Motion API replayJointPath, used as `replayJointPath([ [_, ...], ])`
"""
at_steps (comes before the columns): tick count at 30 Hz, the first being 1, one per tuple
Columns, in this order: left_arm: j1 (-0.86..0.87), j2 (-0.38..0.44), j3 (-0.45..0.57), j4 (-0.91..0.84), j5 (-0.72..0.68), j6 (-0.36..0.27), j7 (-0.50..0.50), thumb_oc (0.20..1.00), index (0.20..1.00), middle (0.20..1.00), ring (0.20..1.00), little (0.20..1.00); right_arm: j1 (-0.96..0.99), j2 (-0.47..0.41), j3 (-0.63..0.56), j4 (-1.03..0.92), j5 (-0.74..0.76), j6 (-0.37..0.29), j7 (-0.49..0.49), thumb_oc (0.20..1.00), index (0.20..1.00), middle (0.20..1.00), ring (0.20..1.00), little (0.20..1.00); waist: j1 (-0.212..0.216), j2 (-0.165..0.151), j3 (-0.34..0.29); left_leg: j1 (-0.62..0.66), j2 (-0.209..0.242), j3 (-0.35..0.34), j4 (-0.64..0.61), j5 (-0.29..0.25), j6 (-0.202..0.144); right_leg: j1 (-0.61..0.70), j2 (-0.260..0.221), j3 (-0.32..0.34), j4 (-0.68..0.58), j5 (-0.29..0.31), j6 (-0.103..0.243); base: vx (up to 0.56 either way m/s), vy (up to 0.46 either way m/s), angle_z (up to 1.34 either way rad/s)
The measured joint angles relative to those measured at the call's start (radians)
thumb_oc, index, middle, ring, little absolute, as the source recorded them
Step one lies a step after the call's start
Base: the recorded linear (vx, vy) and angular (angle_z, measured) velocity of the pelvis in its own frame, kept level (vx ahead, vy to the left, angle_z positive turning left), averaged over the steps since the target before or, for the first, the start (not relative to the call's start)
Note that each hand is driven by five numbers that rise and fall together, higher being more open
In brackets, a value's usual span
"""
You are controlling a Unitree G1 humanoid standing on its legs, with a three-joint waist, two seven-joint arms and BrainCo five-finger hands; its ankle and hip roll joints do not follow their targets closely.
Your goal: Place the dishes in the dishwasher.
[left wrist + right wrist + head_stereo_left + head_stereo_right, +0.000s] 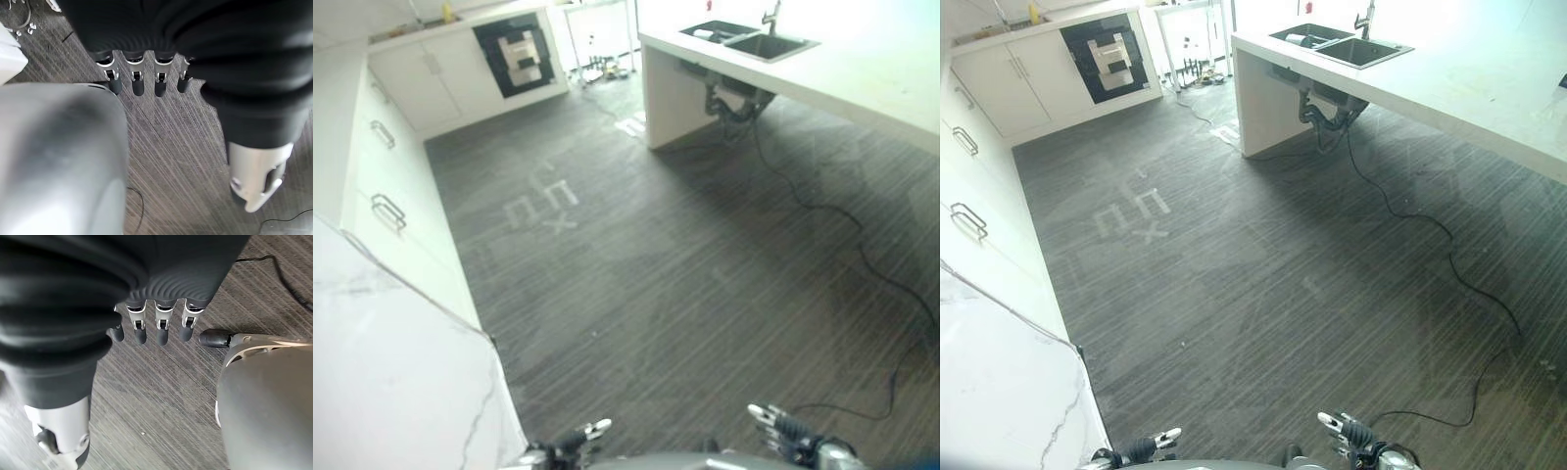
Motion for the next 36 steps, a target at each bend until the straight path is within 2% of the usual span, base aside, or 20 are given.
replayJointPath([
  [5,-0.006,-0.002,-0.002,-0.001,0.002,-0.025,-0.001,1.000,1.000,1.000,1.000,1.000,-0.002,0.002,0.002,-0.001,0.000,-0.004,0.001,1.000,1.000,1.000,1.000,1.000,0.000,0.000,0.001,-0.018,0.001,-0.006,-0.002,0.001,0.000,-0.015,0.001,-0.002,0.000,0.001,-0.007,-0.01,-0.005,0.01],
  [13,-0.018,-0.036,-0.012,-0.023,0.002,-0.094,0.099,1.000,1.000,1.000,1.000,1.000,-0.013,0.002,0.001,-0.040,0.004,-0.044,-0.025,1.000,1.000,1.000,1.000,1.000,-0.002,0.015,0.039,-0.044,0.007,-0.051,0.026,0.008,-0.017,-0.014,0.009,-0.028,0.002,-0.026,-0.001,-0.01,-0.090,0.15],
  [14,-0.020,-0.040,0.002,-0.030,0.001,-0.112,0.130,1.000,1.000,1.000,1.000,1.000,-0.039,-0.005,0.002,-0.044,0.009,-0.044,-0.023,1.000,1.000,1.000,1.000,1.000,0.000,0.022,0.069,-0.062,0.015,-0.055,0.067,0.000,-0.039,-0.019,0.024,-0.024,0.009,-0.045,-0.029,0.05,-0.181,0.26],
  [16,-0.053,-0.032,0.059,-0.015,-0.002,-0.168,0.145,1.000,1.000,1.000,1.000,1.000,-0.085,0.003,0.003,-0.040,0.022,-0.046,-0.019,1.000,1.000,1.000,1.000,1.000,0.005,-0.041,0.123,-0.234,-0.007,-0.062,0.370,0.007,-0.079,-0.089,-0.019,0.024,0.105,-0.093,-0.071,0.05,-0.138,0.19],
  [17,-0.061,-0.030,0.079,-0.008,-0.005,-0.180,0.153,1.000,1.000,1.000,1.000,1.000,-0.091,0.002,0.002,-0.041,0.022,-0.046,-0.019,1.000,1.000,1.000,1.000,1.000,0.026,-0.065,0.140,-0.332,-0.009,-0.065,0.545,0.051,-0.132,-0.084,-0.028,0.032,0.111,-0.098,-0.081,0.14,-0.024,0.02],
  [18,-0.061,-0.027,0.085,-0.011,-0.028,-0.191,0.156,1.000,1.000,1.000,1.000,1.000,-0.099,-0.002,0.000,-0.038,0.023,-0.051,-0.019,1.000,1.000,1.000,1.000,1.000,0.035,-0.070,0.150,-0.428,-0.007,-0.078,0.701,0.095,-0.134,-0.085,-0.025,0.032,0.124,-0.102,-0.095,0.28,0.052,-0.01],
  [19,-0.061,-0.022,0.080,-0.022,-0.038,-0.202,0.156,1.000,1.000,1.000,1.000,1.000,-0.103,-0.005,0.001,-0.031,0.022,-0.052,-0.019,1.000,1.000,1.000,1.000,1.000,0.042,-0.063,0.160,-0.491,-0.004,-0.083,0.781,0.088,-0.125,-0.087,-0.017,0.032,0.137,-0.113,-0.101,0.32,0.085,-0.02],
  [20,-0.054,-0.020,0.078,-0.041,-0.038,-0.210,0.154,1.000,1.000,1.000,1.000,1.000,-0.116,-0.006,0.001,-0.015,0.022,-0.057,-0.016,1.000,1.000,1.000,1.000,1.000,0.048,-0.055,0.169,-0.510,-0.008,-0.076,0.719,0.075,-0.114,-0.087,-0.014,0.036,0.142,-0.118,-0.104,0.39,0.115,-0.24],
  [21,-0.052,-0.024,0.079,-0.044,-0.038,-0.214,0.150,1.000,1.000,1.000,1.000,1.000,-0.129,-0.005,0.001,0.006,0.020,-0.062,-0.004,1.000,1.000,1.000,1.000,1.000,0.056,-0.045,0.184,-0.482,0.002,-0.056,0.520,0.079,-0.110,-0.070,0.001,0.041,0.134,-0.120,-0.101,0.66,0.282,-0.38],
  [22,-0.037,-0.038,0.077,-0.028,-0.038,-0.211,0.149,1.000,1.000,1.000,1.000,1.000,-0.126,-0.002,0.004,0.006,0.020,-0.066,0.002,1.000,1.000,1.000,1.000,1.000,0.053,0.012,0.198,-0.427,0.064,-0.052,0.195,0.128,-0.135,-0.006,0.067,0.035,0.117,-0.133,-0.111,0.65,0.306,-0.34],
  [24,-0.044,-0.046,0.081,0.006,-0.038,-0.204,0.146,1.000,1.000,1.000,1.000,1.000,-0.117,0.003,0.011,0.000,0.020,-0.070,0.002,1.000,1.000,1.000,1.000,1.000,0.063,0.015,0.201,-0.423,0.120,-0.023,0.060,0.138,-0.140,0.025,0.089,0.023,0.135,-0.164,-0.082,0.50,0.289,-0.20],
  [26,-0.042,-0.034,0.084,0.019,-0.038,-0.199,0.144,1.000,1.000,1.000,1.000,1.000,-0.083,-0.006,0.010,0.000,0.019,-0.078,0.000,1.000,1.000,1.000,1.000,1.000,0.055,-0.012,0.198,-0.406,0.158,0.043,0.128,0.136,-0.117,0.094,0.081,0.025,0.142,-0.219,-0.057,0.44,0.374,-0.06],
  [28,-0.045,-0.029,0.090,0.017,-0.037,-0.202,0.143,1.000,1.000,1.000,1.000,1.000,-0.068,-0.013,-0.001,0.007,0.020,-0.091,-0.009,1.000,1.000,1.000,1.000,1.000,0.045,-0.032,0.188,-0.346,0.130,0.098,0.142,0.117,-0.089,0.147,0.064,0.041,0.128,-0.237,-0.035,0.44,0.403,-0.13],
  [29,-0.052,-0.022,0.090,0.022,-0.036,-0.206,0.143,1.000,1.000,1.000,1.000,1.000,-0.081,-0.006,-0.005,0.034,0.020,-0.092,-0.010,1.000,1.000,1.000,1.000,1.000,0.056,-0.057,0.182,-0.300,0.057,0.098,0.103,0.120,-0.041,0.168,0.027,0.060,0.117,-0.253,-0.007,0.41,0.348,-0.44],
  [30,-0.053,-0.022,0.089,0.030,-0.036,-0.207,0.143,1.000,1.000,1.000,1.000,1.000,-0.089,-0.006,-0.006,0.043,0.019,-0.095,-0.009,1.000,1.000,1.000,1.000,1.000,0.055,-0.059,0.173,-0.252,0.001,0.086,0.035,0.134,0.015,0.181,0.006,0.064,0.130,-0.268,0.018,0.31,0.318,-0.51],
  [31,-0.058,-0.022,0.080,0.033,-0.036,-0.207,0.144,1.000,1.000,1.000,1.000,1.000,-0.086,-0.003,-0.013,0.034,0.019,-0.103,-0.010,1.000,1.000,1.000,1.000,1.000,0.052,-0.053,0.162,-0.201,-0.019,0.072,-0.006,0.197,0.084,0.190,-0.001,0.064,0.177,-0.288,0.050,0.31,0.409,-0.26],
  [32,-0.064,-0.016,0.077,0.032,-0.036,-0.207,0.144,1.000,1.000,1.000,1.000,1.000,-0.074,0.009,-0.017,0.019,0.020,-0.106,-0.010,1.000,1.000,1.000,1.000,1.000,0.052,-0.073,0.155,-0.173,-0.035,0.082,0.000,0.193,0.118,0.194,-0.024,0.053,0.230,-0.288,0.052,0.29,0.414,-0.04],
  [34,-0.090,-0.002,0.068,0.020,-0.036,-0.206,0.143,1.000,1.000,1.000,1.000,1.000,-0.036,0.030,-0.027,-0.034,0.022,-0.117,-0.014,1.000,1.000,1.000,1.000,1.000,0.048,-0.090,0.117,-0.135,-0.061,0.082,0.001,0.147,0.132,0.092,-0.076,0.029,0.509,-0.277,0.070,0.26,0.372,0.20],
  [35,-0.120,0.014,0.043,0.009,-0.036,-0.207,0.144,1.000,1.000,1.000,1.000,1.000,-0.020,0.041,-0.032,-0.089,0.022,-0.133,-0.027,1.000,1.000,1.000,1.000,1.000,0.032,-0.097,0.111,-0.123,-0.087,0.058,0.023,0.103,0.151,-0.060,-0.149,0.035,0.829,-0.208,0.092,0.24,0.285,0.35],
  [36,-0.126,0.022,0.038,-0.002,-0.036,-0.207,0.143,1.000,1.000,1.000,1.000,1.000,-0.018,0.045,-0.030,-0.111,0.022,-0.134,-0.028,1.000,1.000,1.000,1.000,1.000,0.028,-0.100,0.109,-0.122,-0.099,0.054,0.042,0.082,0.163,-0.125,-0.175,0.051,0.944,-0.191,0.102,0.24,0.195,0.34],
])
